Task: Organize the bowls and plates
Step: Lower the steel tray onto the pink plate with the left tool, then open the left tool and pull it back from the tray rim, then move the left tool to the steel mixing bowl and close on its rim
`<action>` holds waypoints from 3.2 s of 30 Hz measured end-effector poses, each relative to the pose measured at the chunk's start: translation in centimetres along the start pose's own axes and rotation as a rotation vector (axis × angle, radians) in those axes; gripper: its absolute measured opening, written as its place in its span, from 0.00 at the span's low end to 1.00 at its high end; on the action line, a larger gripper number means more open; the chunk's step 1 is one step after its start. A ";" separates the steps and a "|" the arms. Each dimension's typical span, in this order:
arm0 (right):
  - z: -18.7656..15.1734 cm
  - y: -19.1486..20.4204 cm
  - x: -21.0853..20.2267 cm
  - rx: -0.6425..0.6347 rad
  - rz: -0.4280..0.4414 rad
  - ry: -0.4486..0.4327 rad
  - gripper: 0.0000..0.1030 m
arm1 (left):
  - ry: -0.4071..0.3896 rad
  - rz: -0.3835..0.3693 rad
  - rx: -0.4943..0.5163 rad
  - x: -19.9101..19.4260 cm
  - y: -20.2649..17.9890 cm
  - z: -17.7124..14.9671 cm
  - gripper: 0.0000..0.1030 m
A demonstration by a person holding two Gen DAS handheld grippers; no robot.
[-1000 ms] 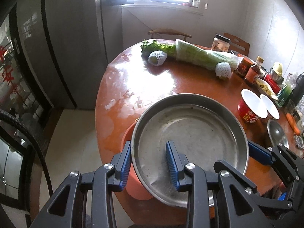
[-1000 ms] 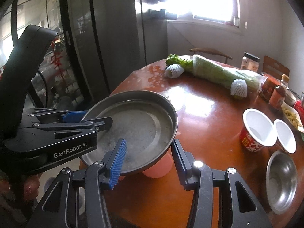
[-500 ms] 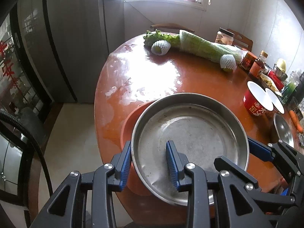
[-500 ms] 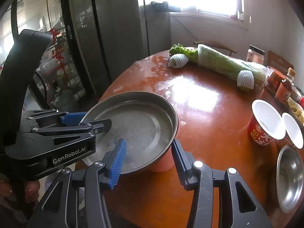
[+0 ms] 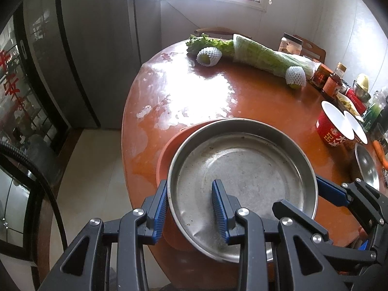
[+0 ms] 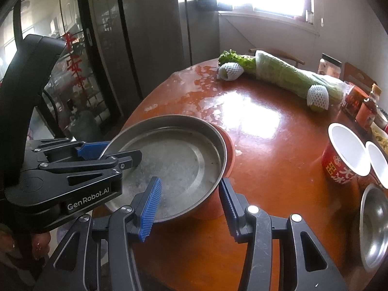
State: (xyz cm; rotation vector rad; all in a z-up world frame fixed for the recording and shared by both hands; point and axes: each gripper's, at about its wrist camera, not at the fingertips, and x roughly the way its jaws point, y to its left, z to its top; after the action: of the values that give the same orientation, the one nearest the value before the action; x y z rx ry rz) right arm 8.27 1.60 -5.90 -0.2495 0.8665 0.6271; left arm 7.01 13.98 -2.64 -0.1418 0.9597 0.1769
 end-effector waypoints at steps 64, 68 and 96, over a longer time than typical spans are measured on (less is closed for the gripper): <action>0.4 -0.9 0.5 0.012 -0.057 -0.044 0.55 | -0.056 -0.013 -0.072 0.3 2.0 0.4 0.51; 0.2 -1.3 0.2 0.023 -0.058 -0.042 0.56 | -0.073 -0.021 -0.065 -0.5 1.8 0.4 0.51; -2.8 -8.5 -10.8 0.168 -0.142 -0.200 0.69 | -0.142 -0.082 0.053 -5.5 -6.5 -1.5 0.65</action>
State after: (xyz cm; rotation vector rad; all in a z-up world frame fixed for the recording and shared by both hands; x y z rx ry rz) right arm 6.46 -10.76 0.31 -0.0928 0.6972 0.4357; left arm 4.07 6.80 1.30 -0.1183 0.8150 0.0845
